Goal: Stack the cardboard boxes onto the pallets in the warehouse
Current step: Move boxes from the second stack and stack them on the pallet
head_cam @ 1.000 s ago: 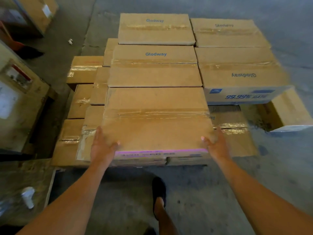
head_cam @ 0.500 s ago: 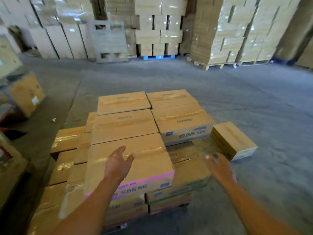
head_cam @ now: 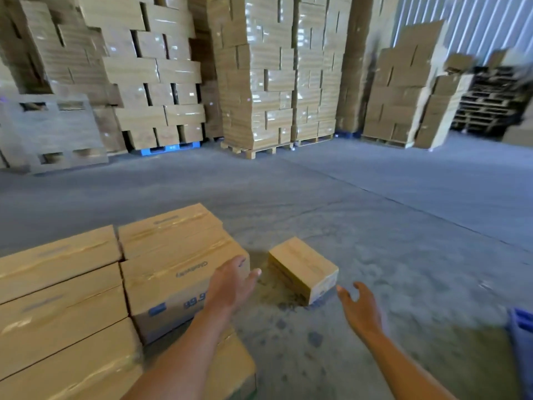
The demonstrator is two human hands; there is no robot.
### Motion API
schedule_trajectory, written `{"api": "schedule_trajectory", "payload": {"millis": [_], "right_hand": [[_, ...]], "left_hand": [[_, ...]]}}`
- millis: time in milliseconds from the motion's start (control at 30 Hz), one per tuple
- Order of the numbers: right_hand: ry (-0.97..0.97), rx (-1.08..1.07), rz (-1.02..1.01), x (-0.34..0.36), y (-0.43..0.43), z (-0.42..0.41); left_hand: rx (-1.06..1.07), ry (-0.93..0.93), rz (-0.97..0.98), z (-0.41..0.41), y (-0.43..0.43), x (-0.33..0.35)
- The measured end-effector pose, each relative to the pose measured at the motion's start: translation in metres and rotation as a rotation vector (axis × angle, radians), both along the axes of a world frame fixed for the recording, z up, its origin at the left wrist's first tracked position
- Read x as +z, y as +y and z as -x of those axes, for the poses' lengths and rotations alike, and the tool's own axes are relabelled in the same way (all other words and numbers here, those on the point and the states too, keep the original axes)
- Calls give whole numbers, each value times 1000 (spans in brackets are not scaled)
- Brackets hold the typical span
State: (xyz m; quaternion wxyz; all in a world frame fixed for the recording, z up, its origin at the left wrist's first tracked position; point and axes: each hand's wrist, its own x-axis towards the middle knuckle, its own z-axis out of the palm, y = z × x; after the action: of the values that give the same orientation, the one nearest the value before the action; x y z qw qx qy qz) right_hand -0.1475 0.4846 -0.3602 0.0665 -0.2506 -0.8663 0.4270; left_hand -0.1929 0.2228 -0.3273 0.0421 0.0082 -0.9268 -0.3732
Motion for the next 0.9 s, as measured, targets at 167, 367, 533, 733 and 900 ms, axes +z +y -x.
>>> {"api": "schedule_trajectory", "payload": {"millis": [167, 367, 533, 733, 900], "right_hand": [[-85, 20, -81, 5, 95, 71], [-141, 40, -68, -9, 159, 167], [-173, 26, 8, -44, 172, 264], [-272, -34, 40, -81, 178, 387], [-322, -47, 93, -107, 179, 474]], "left_hand": [[-35, -41, -37, 82, 111, -12], [-21, -93, -29, 175, 173, -26], [-19, -132, 5, 277, 187, -49], [-79, -174, 95, 427, 202, -83], [-157, -242, 153, 533, 215, -108]]}}
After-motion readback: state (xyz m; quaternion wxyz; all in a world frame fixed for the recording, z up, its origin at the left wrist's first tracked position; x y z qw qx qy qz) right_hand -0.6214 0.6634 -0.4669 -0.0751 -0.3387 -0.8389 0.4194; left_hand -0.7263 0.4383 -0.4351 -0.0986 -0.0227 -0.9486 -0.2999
